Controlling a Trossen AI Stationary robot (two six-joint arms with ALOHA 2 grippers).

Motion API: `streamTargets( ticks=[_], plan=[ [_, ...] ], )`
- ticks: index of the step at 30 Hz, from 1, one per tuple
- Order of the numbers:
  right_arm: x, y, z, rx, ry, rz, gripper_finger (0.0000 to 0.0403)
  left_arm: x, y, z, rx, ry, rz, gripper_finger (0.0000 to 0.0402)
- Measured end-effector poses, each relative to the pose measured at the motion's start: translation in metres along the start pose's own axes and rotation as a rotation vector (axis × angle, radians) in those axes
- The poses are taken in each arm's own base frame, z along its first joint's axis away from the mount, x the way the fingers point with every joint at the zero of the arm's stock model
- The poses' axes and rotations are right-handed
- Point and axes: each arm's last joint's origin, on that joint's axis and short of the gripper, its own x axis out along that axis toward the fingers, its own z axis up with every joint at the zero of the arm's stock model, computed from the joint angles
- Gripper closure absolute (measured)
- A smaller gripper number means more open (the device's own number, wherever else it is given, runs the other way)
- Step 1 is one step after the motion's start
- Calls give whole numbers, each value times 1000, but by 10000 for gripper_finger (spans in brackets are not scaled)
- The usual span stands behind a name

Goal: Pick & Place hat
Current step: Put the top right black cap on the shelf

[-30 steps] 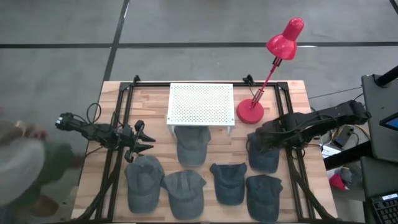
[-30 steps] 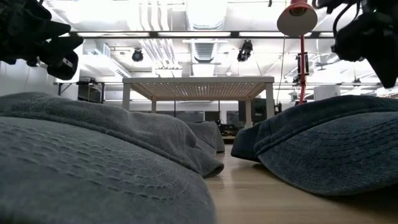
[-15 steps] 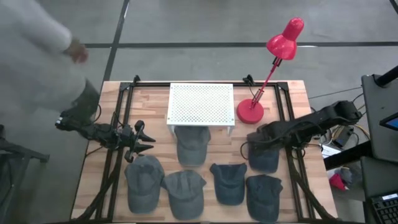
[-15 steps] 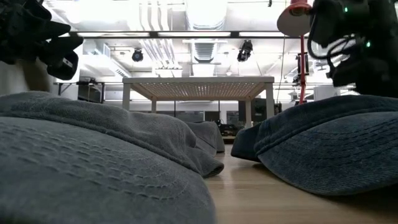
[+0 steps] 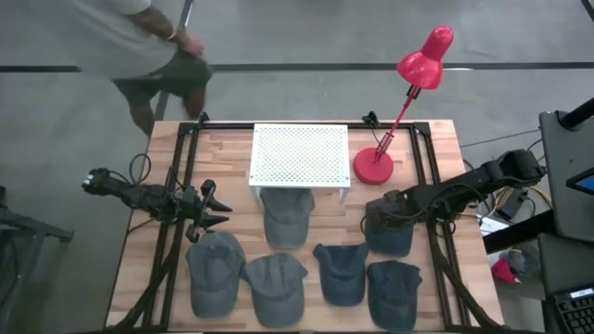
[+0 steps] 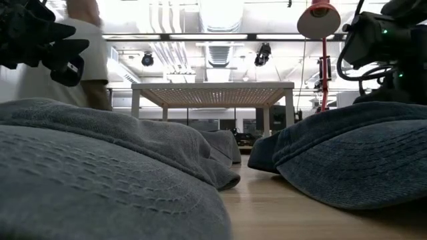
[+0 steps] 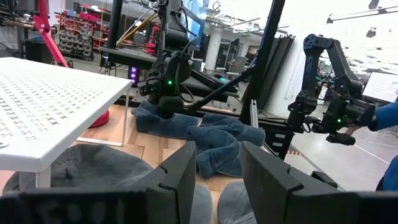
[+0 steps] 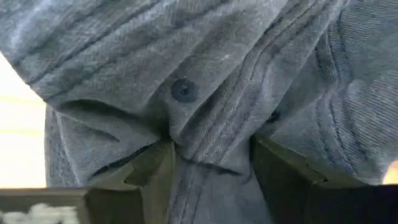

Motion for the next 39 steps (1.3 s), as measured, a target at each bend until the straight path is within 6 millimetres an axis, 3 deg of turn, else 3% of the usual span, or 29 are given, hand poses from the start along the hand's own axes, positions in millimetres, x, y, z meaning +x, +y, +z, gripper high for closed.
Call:
streamTargets(
  ticks=[16, 26, 39],
  plan=[
    [-8, 6, 0, -125, -28, 32, 383, 0, 0, 0, 0, 0, 0, 273],
    [-39, 8, 0, -182, -49, 68, 387, 0, 0, 0, 0, 0, 0, 273],
    [-104, 9, -1, -315, -87, 236, 389, 0, 0, 0, -1, -2, 0, 273]
  ],
)
